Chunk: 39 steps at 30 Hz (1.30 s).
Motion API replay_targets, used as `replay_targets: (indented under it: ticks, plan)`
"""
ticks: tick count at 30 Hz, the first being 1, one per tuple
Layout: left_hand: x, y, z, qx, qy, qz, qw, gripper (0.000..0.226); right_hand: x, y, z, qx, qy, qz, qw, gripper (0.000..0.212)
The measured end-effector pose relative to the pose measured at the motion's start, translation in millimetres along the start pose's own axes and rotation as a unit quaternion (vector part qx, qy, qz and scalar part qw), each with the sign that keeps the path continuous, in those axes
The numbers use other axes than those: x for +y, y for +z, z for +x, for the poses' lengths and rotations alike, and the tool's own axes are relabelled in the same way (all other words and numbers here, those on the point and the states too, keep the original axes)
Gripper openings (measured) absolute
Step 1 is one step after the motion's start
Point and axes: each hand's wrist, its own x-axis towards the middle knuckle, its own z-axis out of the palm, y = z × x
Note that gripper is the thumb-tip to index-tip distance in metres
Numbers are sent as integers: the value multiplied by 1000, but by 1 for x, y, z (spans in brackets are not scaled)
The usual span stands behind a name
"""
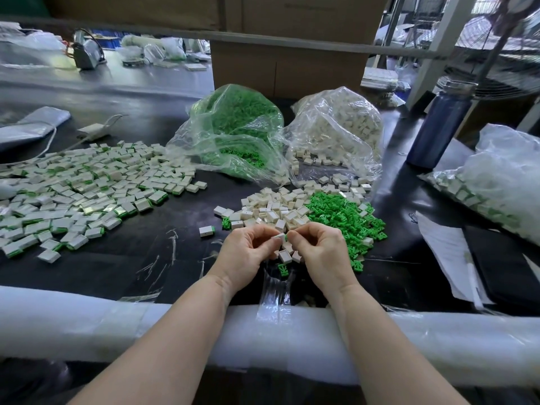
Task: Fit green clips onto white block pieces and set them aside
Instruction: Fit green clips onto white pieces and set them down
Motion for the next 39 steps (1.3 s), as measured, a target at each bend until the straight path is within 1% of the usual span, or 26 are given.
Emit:
replay_targets:
  ticks: [3,8,11,13,15,17,20,23,27,29,31,33,37,39]
  plan:
    - [-2,0,1,-2,-12,1,1000,7,1,1,0,-8,4,-27,1000,14]
    - [-3,-1,1,-20,0,28,999,9,-1,1,-2,-33,-3,-51,998,18]
    - [-3,0,1,-7,-5,13,1000,4,-2,0,-3,-28,8,-16,999,18]
    - [-2,2,1,0,0,5,1000,7,-5,0,-3,-22,14,30,999,18]
    - [-1,3,0,-5,16,29,999,9,-6,-1,-4,-18,14,61,998,16]
    - [-1,4,-1,-4,23,51,998,11,-8,-1,-4,-33,26,95,995,12]
    - [-2,2,0,19,15,57,998,16,-9,1,-5,-69,45,139,987,18]
    - [-1,2,0,26,10,46,999,14,-10,1,-5,-60,36,129,989,18]
    - [1,2,0,30,3,12,999,10,-6,-1,-3,1,13,60,998,21]
    - [1,1,0,33,7,5,999,10,-6,-1,-3,-2,18,38,999,22]
    - [1,1,-1,26,17,10,999,13,-7,2,-5,-30,36,54,997,26]
    - [2,2,-1,21,36,28,999,13,-9,3,-5,-59,61,97,992,29]
    - [4,3,-1,19,50,49,997,12,-9,0,-4,-71,75,142,985,20]
    - [5,3,-2,18,55,53,997,16,-8,0,-3,-71,74,152,983,15]
